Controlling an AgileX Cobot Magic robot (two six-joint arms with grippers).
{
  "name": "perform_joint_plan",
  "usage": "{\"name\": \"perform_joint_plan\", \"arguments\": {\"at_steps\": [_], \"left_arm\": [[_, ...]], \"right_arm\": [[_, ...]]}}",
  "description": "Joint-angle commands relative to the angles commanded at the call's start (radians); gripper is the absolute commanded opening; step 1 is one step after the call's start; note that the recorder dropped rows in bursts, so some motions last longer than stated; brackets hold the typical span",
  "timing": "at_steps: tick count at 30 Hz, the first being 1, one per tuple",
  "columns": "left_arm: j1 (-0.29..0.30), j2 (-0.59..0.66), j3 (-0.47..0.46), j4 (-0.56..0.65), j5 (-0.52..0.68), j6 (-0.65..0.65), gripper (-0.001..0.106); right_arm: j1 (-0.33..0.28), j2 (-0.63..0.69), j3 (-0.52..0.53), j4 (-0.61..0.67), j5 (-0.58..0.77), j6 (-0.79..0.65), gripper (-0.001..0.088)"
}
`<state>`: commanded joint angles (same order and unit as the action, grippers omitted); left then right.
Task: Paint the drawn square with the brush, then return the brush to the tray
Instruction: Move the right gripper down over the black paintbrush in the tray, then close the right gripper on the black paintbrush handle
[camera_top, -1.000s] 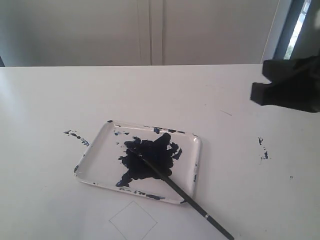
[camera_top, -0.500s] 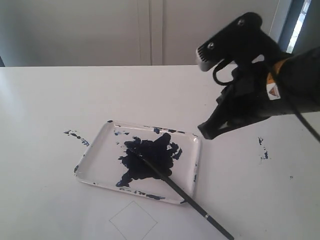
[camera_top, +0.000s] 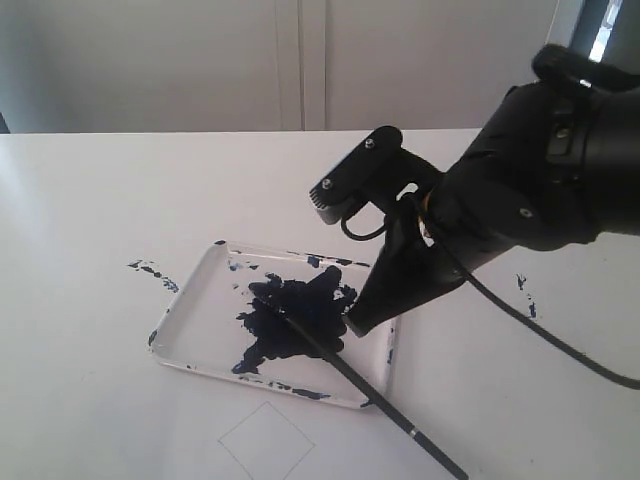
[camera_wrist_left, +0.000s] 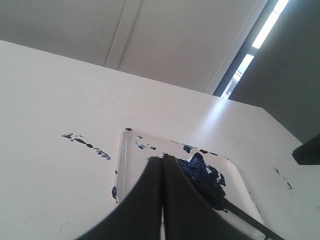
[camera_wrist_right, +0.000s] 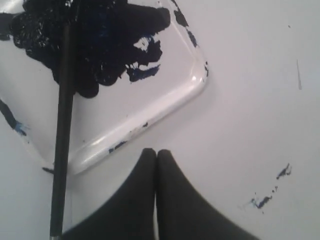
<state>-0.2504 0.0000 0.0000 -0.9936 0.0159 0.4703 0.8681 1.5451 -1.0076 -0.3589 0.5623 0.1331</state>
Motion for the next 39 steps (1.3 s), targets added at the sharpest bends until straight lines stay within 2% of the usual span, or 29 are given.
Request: {"name": "perform_joint_plan", "arguments": {"at_steps": [4,8,11,14,19,21,29,39], "left_arm": [[0.000,0.000,0.000,0.000,0.000,0.000,0.000],[0.000,0.000,0.000,0.000,0.000,0.000,0.000],[0.000,0.000,0.000,0.000,0.000,0.000,0.000],[0.000,0.000,0.000,0.000,0.000,0.000,0.000],[0.000,0.000,0.000,0.000,0.000,0.000,0.000],[0.000,0.000,0.000,0.000,0.000,0.000,0.000],[0.000,0.000,0.000,0.000,0.000,0.000,0.000],[0.000,0.000,0.000,0.000,0.000,0.000,0.000]], "right_arm": [[0.020,0.036,-0.004,0.000,-0.090,0.000,0.0000],[0.043,0.077,-0.009,-0.004,-0.090,0.000,0.0001],[0.050,0.109,-0.009,-0.009,-0.087,0.000,0.0046],[0.050,0.139,-0.009,-0.011,-0.068,0.000,0.0162],[0.050,0.174,-0.019,-0.012,-0.043,-0.031,0.0484],[0.050,0.189,-0.019,-0.012,-0.037,-0.074,0.0547],[0.050,0.252,-0.019,-0.008,-0.031,-0.133,0.0540],[0.050,0.302,-0.018,-0.008,-0.033,-0.133,0.0540]]}}
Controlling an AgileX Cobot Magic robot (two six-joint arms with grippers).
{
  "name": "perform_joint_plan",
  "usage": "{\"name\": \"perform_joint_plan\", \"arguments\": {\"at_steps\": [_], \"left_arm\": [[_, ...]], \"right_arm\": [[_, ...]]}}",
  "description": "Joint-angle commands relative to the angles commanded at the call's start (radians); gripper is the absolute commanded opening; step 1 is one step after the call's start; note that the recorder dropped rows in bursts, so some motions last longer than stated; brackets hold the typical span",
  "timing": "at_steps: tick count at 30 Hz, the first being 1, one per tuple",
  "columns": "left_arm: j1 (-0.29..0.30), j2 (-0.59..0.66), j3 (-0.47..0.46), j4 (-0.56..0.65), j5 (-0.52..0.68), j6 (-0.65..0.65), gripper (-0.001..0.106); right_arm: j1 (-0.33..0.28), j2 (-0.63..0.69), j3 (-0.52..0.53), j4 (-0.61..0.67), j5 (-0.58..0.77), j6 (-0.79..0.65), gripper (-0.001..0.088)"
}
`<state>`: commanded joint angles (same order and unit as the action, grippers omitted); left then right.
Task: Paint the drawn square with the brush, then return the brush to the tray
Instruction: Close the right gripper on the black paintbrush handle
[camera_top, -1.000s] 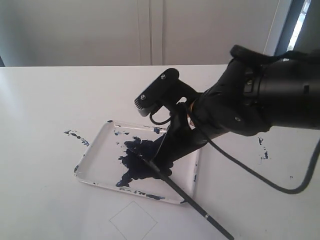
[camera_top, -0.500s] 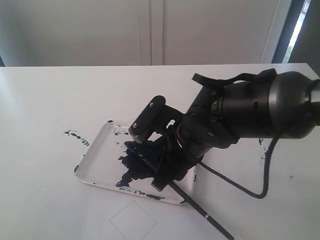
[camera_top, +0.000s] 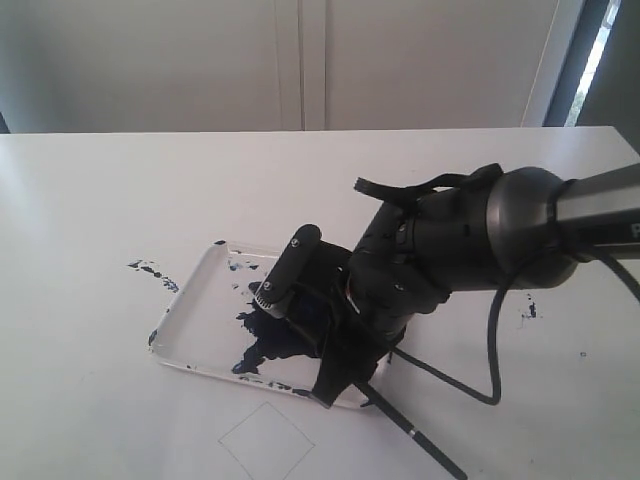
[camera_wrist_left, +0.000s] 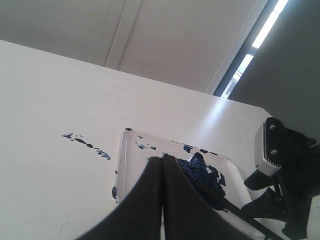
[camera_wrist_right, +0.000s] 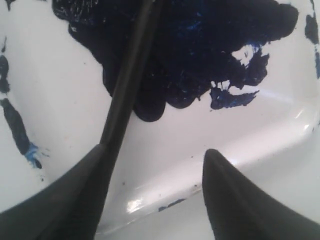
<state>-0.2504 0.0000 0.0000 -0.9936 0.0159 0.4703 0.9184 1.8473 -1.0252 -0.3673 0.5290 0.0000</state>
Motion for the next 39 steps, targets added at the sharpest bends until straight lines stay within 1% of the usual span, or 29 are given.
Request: {"name": "perform_joint_plan", "arguments": {"at_steps": [6,14,18,20,22,24,39], "left_arm": [[0.000,0.000,0.000,0.000,0.000,0.000,0.000],[0.000,0.000,0.000,0.000,0.000,0.000,0.000],[0.000,0.000,0.000,0.000,0.000,0.000,0.000],[0.000,0.000,0.000,0.000,0.000,0.000,0.000],[0.000,0.000,0.000,0.000,0.000,0.000,0.000],[0.000,0.000,0.000,0.000,0.000,0.000,0.000],[0.000,0.000,0.000,0.000,0.000,0.000,0.000]], "right_arm": [[0.000,-0.002,0.000,0.000,-0.004,0.000,0.0540],[0.000,-0.062,-0.002,0.006,-0.002,0.000,0.0540],[0.000,-0.090,-0.002,0.028,0.055,0.000,0.0540],[0.000,-0.090,0.000,0.081,0.095,-0.037,0.0540],[0.000,-0.090,0.000,0.200,0.123,-0.157,0.0540],[0.000,-0.090,0.000,0.264,0.125,-0.209,0.0540],[0.000,-0.090,0.002,0.232,0.117,-0.207,0.0540]]}}
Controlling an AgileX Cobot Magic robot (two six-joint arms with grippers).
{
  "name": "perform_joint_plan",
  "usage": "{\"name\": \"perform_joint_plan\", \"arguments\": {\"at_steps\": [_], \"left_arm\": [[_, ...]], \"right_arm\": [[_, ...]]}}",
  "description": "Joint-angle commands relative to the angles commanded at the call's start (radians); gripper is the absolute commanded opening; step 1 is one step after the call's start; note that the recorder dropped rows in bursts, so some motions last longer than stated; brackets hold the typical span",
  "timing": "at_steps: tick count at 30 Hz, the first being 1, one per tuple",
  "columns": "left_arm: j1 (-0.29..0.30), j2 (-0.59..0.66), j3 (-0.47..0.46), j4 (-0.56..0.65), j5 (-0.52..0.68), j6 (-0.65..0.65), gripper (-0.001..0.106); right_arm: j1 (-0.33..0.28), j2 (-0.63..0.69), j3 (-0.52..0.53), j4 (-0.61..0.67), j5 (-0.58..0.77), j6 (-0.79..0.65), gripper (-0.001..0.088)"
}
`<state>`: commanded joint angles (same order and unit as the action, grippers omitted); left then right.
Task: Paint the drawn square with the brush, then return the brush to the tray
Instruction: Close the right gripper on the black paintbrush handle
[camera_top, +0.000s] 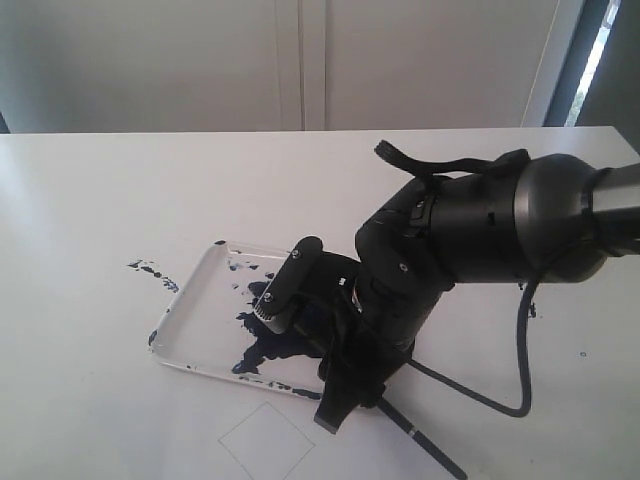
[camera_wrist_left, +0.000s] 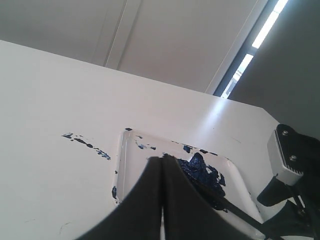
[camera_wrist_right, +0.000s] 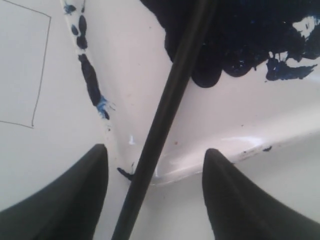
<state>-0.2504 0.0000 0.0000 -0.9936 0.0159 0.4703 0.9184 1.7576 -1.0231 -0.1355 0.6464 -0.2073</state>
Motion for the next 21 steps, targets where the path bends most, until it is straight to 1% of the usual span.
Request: {"name": "perform_joint_plan", "arguments": {"at_steps": [10,11,13,14,15,16,18,21], "left_arm": [[0.000,0.000,0.000,0.000,0.000,0.000,0.000],[0.000,0.000,0.000,0.000,0.000,0.000,0.000],[0.000,0.000,0.000,0.000,0.000,0.000,0.000],[0.000,0.000,0.000,0.000,0.000,0.000,0.000],[0.000,0.000,0.000,0.000,0.000,0.000,0.000],[0.000,0.000,0.000,0.000,0.000,0.000,0.000],[0.000,0.000,0.000,0.000,0.000,0.000,0.000],[0.000,0.000,0.000,0.000,0.000,0.000,0.000]], "right_arm": [[0.000,0.056,0.000,0.000,0.002,0.000,0.0540],[0.000,0.058,0.000,0.000,0.002,0.000,0.0526],[0.000,0.058,0.000,0.000,0.004,0.000,0.0429],[0.000,0.058,0.000,0.000,0.004,0.000,0.0356],[0.000,0.058,0.000,0.000,0.004,0.000,0.0321],[0.000,0.058,0.000,0.000,0.004,0.000,0.0268],[0.000,0.058,0.000,0.000,0.004,0.005,0.0216],[0.000,0.058,0.000,0.000,0.004,0.015,0.0183]]}}
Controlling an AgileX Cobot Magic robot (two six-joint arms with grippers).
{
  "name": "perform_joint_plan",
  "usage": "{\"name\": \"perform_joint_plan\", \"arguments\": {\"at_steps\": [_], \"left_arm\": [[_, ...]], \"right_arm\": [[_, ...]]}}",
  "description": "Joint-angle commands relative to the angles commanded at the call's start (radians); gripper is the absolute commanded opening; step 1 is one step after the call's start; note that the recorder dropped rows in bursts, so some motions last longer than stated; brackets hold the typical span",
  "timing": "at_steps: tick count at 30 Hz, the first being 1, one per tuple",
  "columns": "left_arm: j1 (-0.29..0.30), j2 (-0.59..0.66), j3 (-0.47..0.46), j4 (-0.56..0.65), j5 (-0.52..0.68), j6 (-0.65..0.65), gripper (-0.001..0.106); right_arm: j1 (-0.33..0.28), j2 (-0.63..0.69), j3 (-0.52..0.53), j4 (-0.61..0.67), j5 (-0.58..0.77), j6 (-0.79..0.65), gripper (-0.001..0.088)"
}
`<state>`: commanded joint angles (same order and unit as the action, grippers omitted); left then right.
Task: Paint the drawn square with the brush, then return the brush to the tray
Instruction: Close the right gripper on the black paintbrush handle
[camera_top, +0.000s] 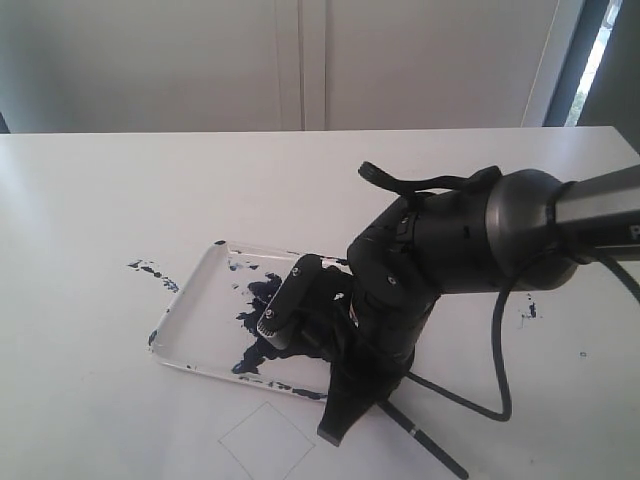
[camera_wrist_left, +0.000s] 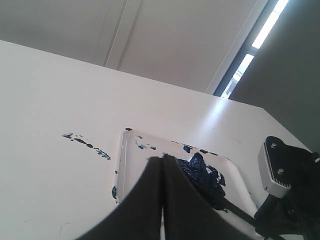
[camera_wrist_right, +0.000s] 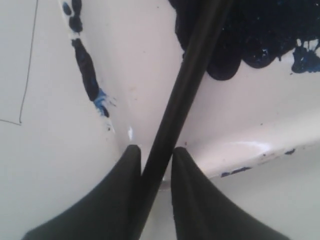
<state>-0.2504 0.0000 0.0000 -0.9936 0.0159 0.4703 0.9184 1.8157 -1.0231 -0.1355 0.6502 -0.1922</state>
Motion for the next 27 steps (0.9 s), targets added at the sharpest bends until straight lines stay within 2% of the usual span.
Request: {"name": "perform_joint_plan", "arguments": {"at_steps": [4,10,15,18,23,27], "left_arm": [[0.000,0.000,0.000,0.000,0.000,0.000,0.000],[0.000,0.000,0.000,0.000,0.000,0.000,0.000],[0.000,0.000,0.000,0.000,0.000,0.000,0.000],[0.000,0.000,0.000,0.000,0.000,0.000,0.000],[0.000,0.000,0.000,0.000,0.000,0.000,0.000],[0.000,0.000,0.000,0.000,0.000,0.000,0.000]], "right_arm": [[0.000,0.000,0.000,0.000,0.000,0.015,0.0133],[0.000,0.000,0.000,0.000,0.000,0.023,0.0000],[0.000,0.000,0.000,-0.042,0.000,0.057,0.0000],[0.000,-0.010,0.000,-0.113,0.000,0.111,0.0000],[0.000,-0.078,-0.002,-0.247,0.010,0.181,0.0000],[0.009,-0.146,-0.002,-0.311,0.081,0.183,0.0000]]}}
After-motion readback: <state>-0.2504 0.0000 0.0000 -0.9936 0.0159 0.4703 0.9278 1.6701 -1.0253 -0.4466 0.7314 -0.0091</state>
